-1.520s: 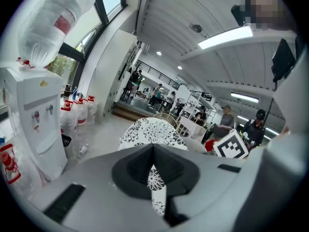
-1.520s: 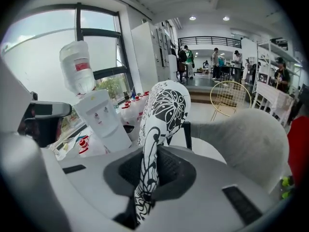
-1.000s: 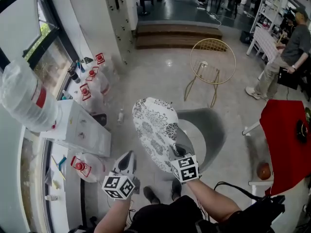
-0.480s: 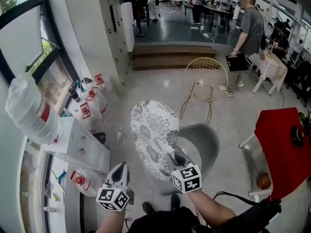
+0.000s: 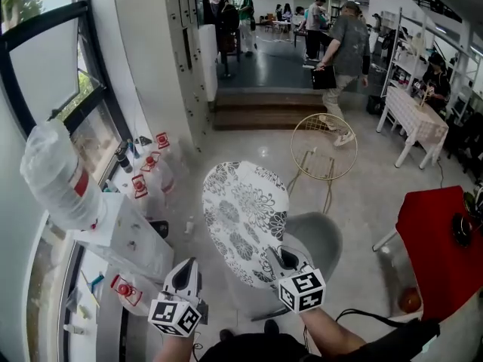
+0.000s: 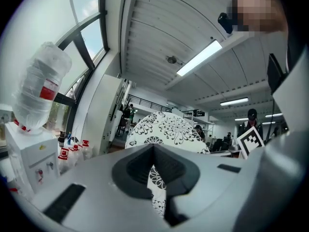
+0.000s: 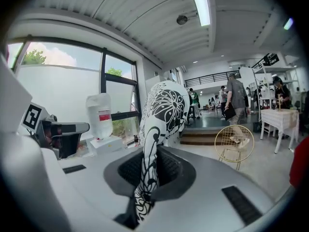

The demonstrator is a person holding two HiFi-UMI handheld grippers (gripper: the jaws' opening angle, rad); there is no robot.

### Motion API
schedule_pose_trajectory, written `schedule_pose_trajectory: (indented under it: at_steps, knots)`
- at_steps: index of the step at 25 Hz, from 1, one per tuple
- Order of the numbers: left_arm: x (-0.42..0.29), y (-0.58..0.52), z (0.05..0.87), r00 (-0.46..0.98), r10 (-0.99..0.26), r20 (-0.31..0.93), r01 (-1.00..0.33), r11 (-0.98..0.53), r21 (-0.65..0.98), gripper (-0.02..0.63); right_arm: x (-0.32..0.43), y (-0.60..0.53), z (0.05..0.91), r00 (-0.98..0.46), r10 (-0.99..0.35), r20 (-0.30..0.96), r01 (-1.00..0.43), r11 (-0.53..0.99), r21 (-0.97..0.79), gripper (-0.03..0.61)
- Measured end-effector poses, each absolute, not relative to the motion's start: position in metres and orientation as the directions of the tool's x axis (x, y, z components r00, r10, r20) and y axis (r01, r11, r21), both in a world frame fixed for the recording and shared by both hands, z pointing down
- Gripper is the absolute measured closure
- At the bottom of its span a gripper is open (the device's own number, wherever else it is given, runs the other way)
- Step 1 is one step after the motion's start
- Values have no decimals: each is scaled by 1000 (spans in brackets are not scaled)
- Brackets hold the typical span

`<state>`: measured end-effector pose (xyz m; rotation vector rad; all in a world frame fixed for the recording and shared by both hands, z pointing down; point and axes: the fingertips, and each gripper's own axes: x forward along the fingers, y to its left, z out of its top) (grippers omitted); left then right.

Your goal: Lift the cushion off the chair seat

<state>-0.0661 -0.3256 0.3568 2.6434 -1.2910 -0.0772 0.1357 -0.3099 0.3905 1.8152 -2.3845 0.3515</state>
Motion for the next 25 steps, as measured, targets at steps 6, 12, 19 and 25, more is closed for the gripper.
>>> schedule_pose_trajectory:
  at_steps: [6, 12, 19, 25]
  knots:
    - [-70, -325, 347, 616, -787, 25, -776, -600, 194, 606, 136, -309, 364, -277, -943, 185, -959, 260, -110, 545]
    - [-71, -327, 343, 607, -794, 14, -783, -596, 177, 606, 135, -313, 349, -296, -941, 165, -954, 281, -106, 546]
    - [-70, -327, 340, 614, -789, 8, -779, -605, 165, 606, 131, -317, 344, -297, -943, 154, -954, 284, -101, 546]
    - [-72, -330, 335, 606, -796, -9, -783, -598, 170, 606, 134, -318, 340, -288, -947, 142, -956, 276, -102, 546]
